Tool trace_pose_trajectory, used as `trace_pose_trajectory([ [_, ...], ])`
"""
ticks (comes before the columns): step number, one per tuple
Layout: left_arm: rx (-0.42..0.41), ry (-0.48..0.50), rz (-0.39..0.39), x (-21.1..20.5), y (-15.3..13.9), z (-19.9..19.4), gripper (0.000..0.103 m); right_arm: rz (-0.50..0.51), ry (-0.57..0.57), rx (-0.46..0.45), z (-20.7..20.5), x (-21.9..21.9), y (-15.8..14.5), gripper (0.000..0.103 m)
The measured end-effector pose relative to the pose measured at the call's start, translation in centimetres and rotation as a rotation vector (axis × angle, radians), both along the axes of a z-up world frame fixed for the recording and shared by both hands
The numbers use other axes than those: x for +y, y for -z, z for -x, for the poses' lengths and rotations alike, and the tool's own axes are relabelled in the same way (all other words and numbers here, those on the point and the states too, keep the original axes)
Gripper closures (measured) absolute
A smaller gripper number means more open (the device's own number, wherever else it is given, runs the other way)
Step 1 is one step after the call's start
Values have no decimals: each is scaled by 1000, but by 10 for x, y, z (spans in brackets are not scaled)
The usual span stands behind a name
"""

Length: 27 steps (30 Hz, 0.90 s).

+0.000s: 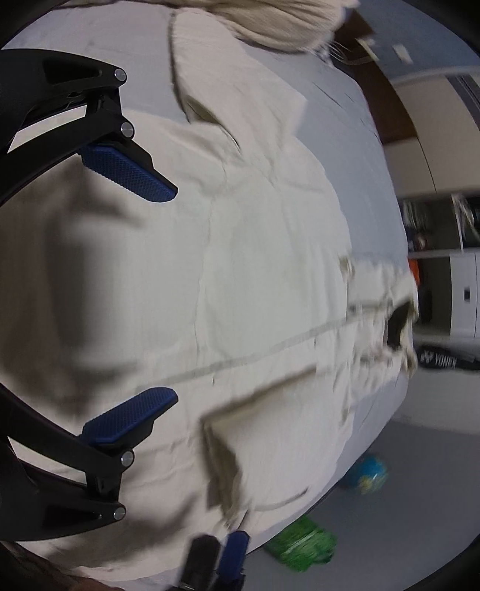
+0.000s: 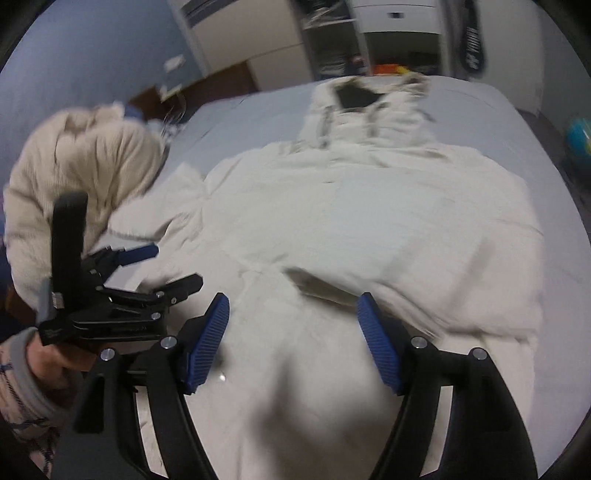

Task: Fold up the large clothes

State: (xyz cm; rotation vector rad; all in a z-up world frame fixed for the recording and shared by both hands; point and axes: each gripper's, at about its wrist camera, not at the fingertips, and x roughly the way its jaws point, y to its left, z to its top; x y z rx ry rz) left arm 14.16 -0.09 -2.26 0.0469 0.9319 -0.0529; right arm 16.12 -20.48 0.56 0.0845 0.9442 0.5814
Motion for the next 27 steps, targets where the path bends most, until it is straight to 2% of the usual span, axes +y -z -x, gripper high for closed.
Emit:
trace_pose_trajectory([
  [7,-60,149,-62,-78,-8,-5,6,-68,288,-1,-11,-100,5,34],
  [12,-133,284,-220,-138,-5,-5,16,-65,465,22,-23,-140,19,34],
  [14,-138,316,-266,-155,0,-11,21,-106,490,36,-27,-150,22,34],
  [16,-119,338,-283,-165,5,-19,35,-138,499,51,-29,-155,24,34],
  [19,-70,372,-294,-180,13,-33,41,-153,509,65,-31,-159,28,34],
  [23,-60,428,-341,-198,17,-38,49,-184,524,73,-29,-167,29,34],
  [26,-59,473,-346,-207,15,-40,64,-194,526,75,-29,-166,30,34],
  [27,-50,479,-319,-206,13,-43,75,-191,524,75,-30,-165,30,34],
])
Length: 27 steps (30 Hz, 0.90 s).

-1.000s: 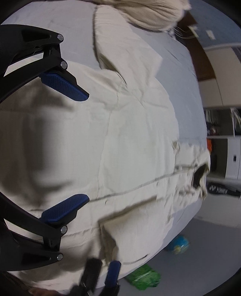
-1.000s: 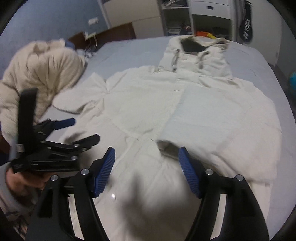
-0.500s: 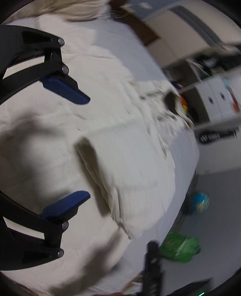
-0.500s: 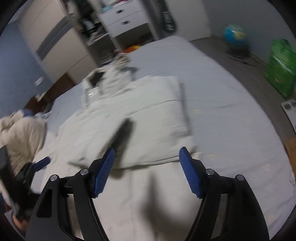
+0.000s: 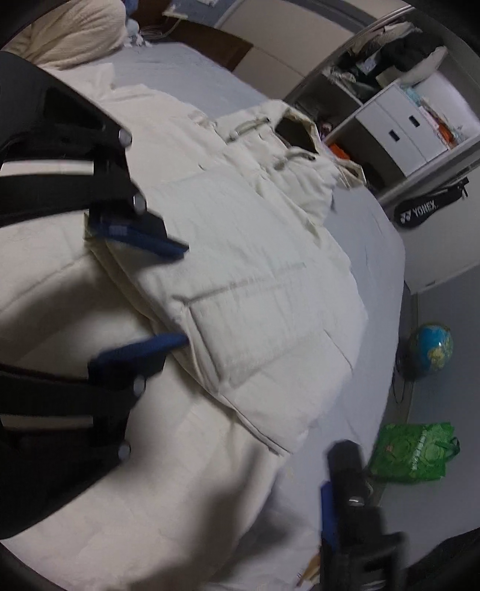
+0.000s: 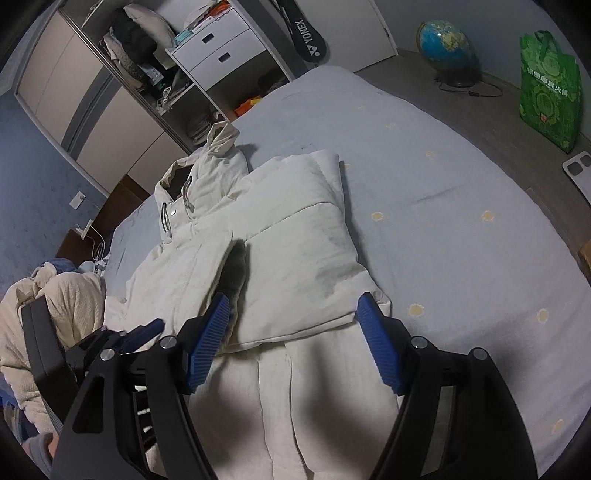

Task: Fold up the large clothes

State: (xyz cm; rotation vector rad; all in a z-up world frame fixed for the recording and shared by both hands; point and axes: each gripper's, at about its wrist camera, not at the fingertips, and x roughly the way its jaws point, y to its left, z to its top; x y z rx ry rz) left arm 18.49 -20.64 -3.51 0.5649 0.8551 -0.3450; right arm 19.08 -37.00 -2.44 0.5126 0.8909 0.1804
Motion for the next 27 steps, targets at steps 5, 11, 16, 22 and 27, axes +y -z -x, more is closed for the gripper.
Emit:
trace_pose_trajectory([
  [5,18,-143,236,35,-27,-20,89,-5,-5,15,0,1,4,34],
  [11,-55,-293,360,85,-52,-22,92,-19,-1,24,0,1,7,34],
  [16,-50,-405,482,131,-59,-23,92,0,-15,27,0,7,8,34],
  [22,-15,-576,584,190,-48,-24,92,12,-21,28,1,9,9,34],
  [27,47,-703,598,237,-23,-23,91,27,-32,18,2,13,7,34],
])
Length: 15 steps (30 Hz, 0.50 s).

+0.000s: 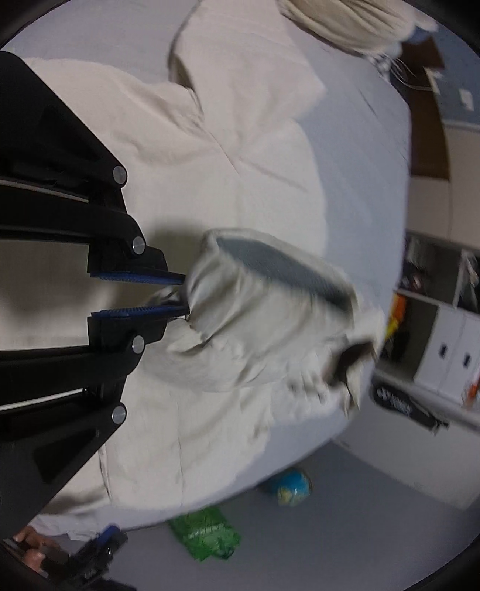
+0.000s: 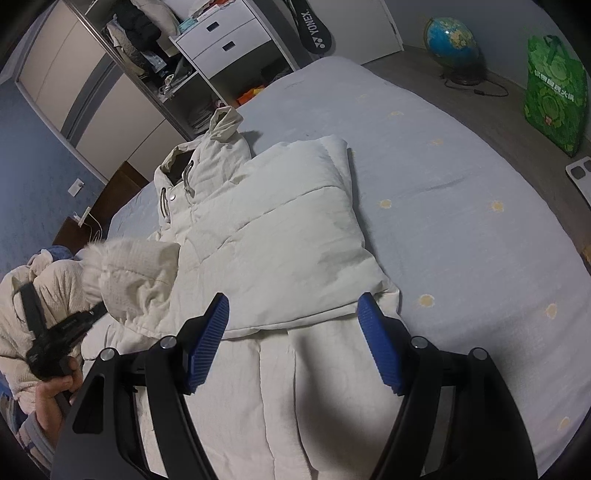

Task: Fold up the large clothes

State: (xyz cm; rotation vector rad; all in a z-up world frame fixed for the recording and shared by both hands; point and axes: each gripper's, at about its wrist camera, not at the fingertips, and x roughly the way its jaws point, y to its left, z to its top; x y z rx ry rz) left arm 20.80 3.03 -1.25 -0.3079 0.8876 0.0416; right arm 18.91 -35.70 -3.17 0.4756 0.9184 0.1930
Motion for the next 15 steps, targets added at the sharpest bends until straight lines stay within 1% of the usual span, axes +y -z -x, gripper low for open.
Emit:
trace_pose_trajectory([
  [5,78,-33,-13,28,25,8,91,29,-20,-7,0,6,-1,34],
  [11,95,-66,-18,53,30,23,90,54,-40,-12,0,13,0,34],
  [14,82,-55,-16,57,26,30,75,61,-51,-24,1,17,0,34],
  [15,76,-50,-26,52,25,26,62,68,-55,-31,1,18,-1,34],
])
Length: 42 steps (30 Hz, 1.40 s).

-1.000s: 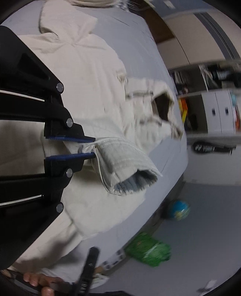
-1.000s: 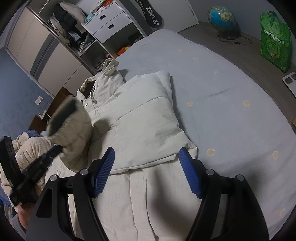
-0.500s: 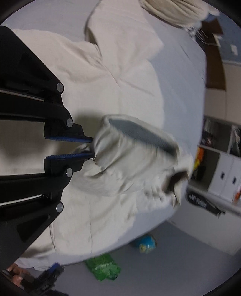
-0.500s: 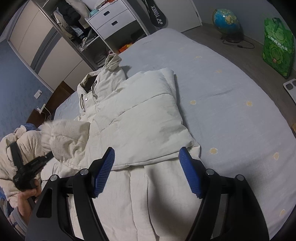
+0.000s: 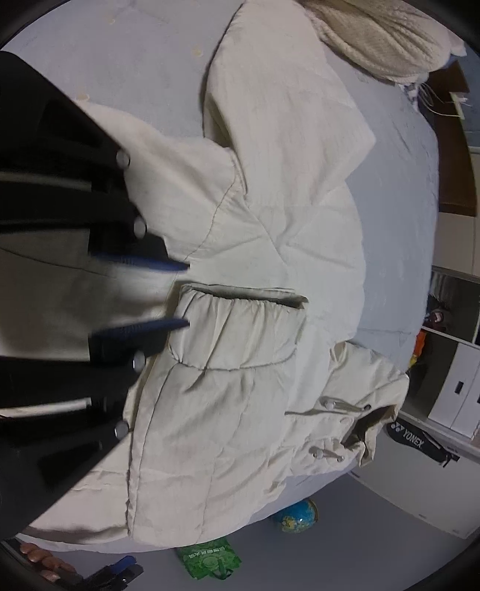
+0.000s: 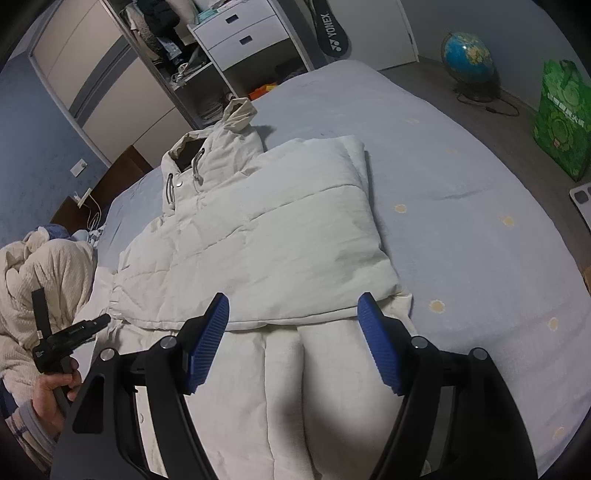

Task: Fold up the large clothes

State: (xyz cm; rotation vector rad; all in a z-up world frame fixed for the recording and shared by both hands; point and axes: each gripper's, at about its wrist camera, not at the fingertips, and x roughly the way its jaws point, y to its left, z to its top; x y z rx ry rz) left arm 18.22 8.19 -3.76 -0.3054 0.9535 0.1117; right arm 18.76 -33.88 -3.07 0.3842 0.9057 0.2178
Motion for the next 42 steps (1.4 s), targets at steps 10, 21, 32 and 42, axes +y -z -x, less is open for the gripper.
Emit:
trace_pose_trajectory([
  [10,-33,14,-73,-9,-11,-5,31,112,-51,-50,8,21,-6,34],
  [21,76,22,-97,-7,14,-50,97,190,-90,-48,13,34,0,34],
  [32,42,-19,-68,35,10,-28,97,304,-226,-137,23,70,-4,34],
  [42,-15,-237,-85,159,-21,24,7,426,-319,-169,40,106,11,34],
])
